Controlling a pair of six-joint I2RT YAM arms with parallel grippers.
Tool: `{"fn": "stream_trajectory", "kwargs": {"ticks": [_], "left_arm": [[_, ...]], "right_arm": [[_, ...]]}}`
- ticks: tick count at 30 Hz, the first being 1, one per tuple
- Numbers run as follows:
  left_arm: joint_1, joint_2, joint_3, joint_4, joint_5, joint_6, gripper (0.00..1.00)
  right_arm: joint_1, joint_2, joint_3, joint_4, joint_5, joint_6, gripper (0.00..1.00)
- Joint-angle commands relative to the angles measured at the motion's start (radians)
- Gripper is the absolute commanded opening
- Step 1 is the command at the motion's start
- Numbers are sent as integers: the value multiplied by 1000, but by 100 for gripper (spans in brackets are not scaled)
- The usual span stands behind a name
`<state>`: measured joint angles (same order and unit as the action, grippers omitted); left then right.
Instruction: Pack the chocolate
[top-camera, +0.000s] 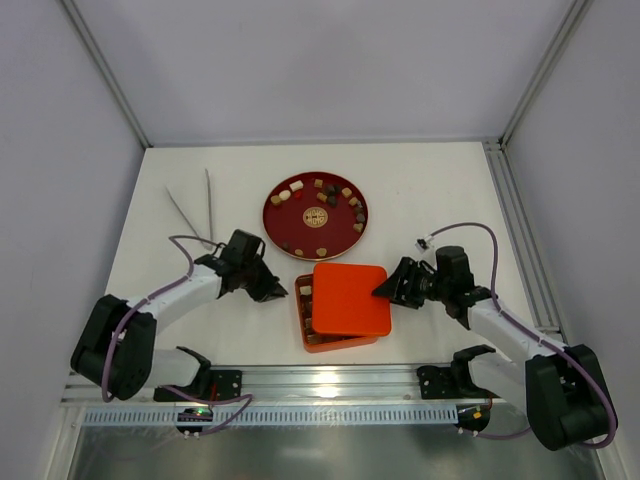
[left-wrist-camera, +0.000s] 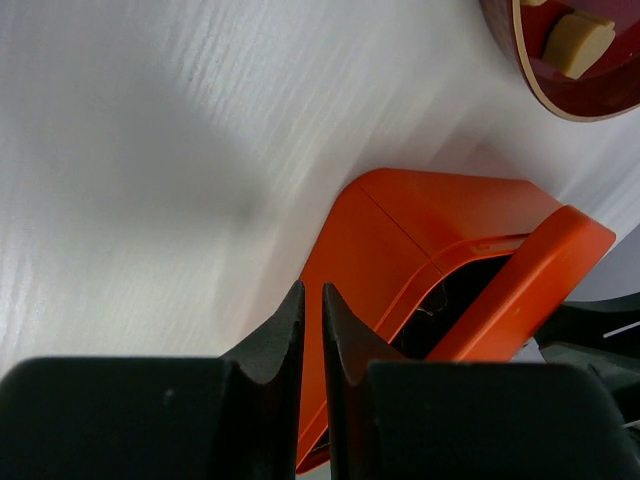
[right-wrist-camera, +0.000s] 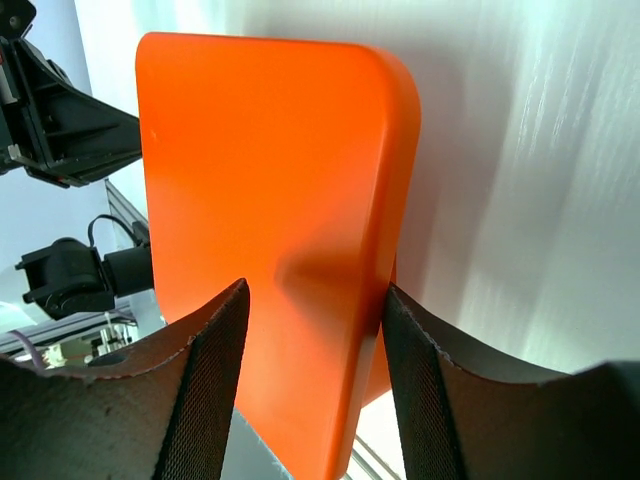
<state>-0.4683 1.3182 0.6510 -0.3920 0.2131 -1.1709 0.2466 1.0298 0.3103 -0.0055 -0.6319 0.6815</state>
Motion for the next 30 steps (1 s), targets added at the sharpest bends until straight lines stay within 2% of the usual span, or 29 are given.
{"fn": "stream_trajectory", "kwargs": {"ticks": [1,18,24,30], "left_arm": [[-38,25,41,58,12,-18,10],[-98,110,93,100,11,-46,9],[-98,148,124,105,23,-39,9],[-96,179,150,107,31,-35,9]], "right_arm": [[-4,-1,62,-27,35,-56,57],[6,79,105,-14,46,-120,54],[17,101,130,-47,74,-164,46],[28,142,151,-62,83,-206,45]]}}
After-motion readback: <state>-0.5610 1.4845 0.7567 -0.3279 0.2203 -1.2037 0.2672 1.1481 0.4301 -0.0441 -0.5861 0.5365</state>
